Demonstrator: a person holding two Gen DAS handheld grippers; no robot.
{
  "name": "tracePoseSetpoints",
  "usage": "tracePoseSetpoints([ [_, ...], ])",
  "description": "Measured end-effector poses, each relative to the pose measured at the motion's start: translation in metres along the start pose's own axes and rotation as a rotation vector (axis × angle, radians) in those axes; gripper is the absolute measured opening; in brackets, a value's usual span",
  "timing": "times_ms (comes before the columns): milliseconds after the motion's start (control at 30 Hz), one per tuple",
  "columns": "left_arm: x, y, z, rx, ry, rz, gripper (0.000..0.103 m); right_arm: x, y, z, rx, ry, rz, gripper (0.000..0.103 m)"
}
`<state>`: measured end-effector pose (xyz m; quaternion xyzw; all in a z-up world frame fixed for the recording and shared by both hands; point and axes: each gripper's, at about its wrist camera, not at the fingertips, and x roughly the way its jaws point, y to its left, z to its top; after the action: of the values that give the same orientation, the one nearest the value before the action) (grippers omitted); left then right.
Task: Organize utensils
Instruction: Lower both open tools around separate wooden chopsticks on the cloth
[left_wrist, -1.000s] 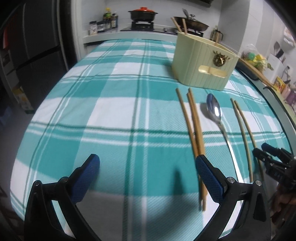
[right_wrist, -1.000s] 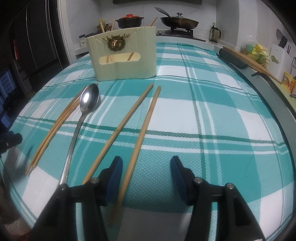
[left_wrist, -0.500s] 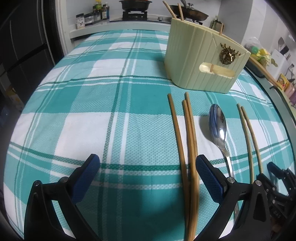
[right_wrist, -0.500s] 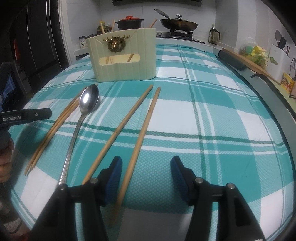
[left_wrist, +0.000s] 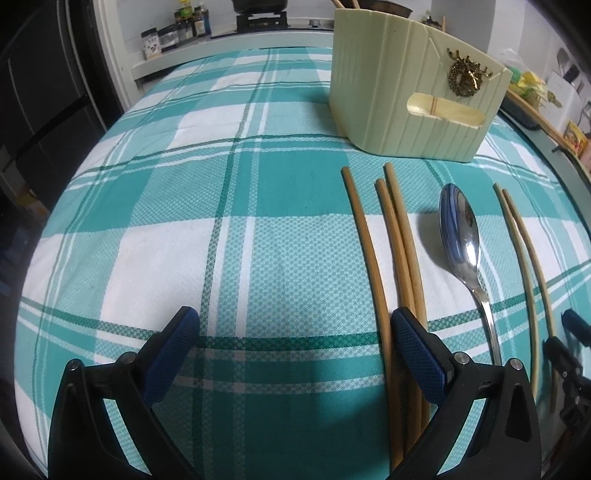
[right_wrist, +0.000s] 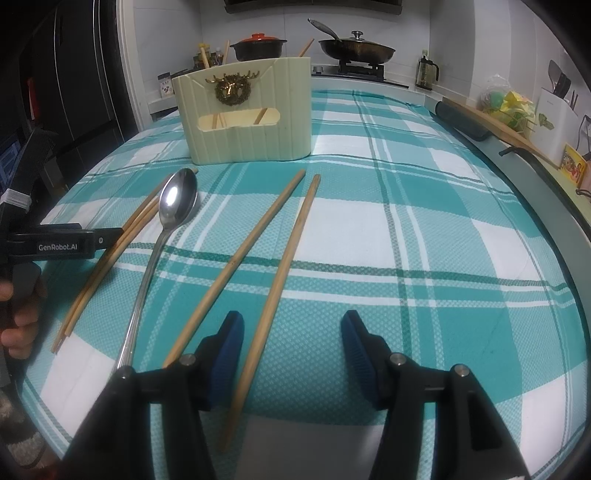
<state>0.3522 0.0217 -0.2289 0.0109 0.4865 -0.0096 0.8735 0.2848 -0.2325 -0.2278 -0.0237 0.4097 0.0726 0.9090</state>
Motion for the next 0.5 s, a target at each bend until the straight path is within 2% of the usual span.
tracePoseSetpoints([
  [300,-0.007,0.019,-0.01,-0.043,0.016,0.038,0.103,-0.001,-0.002,0.001,0.023,-0.004,-0.02,0.055],
  [367,-0.009,0.016,-0.012,-0.016,0.024,0.036,0.103,-0.002,-0.001,0.001,0.028,0.004,-0.037,0.056],
  [500,-0.012,0.0,-0.011,0.106,0.044,0.028,0.102,0.001,0.001,0.007,0.018,0.045,-0.033,0.057],
])
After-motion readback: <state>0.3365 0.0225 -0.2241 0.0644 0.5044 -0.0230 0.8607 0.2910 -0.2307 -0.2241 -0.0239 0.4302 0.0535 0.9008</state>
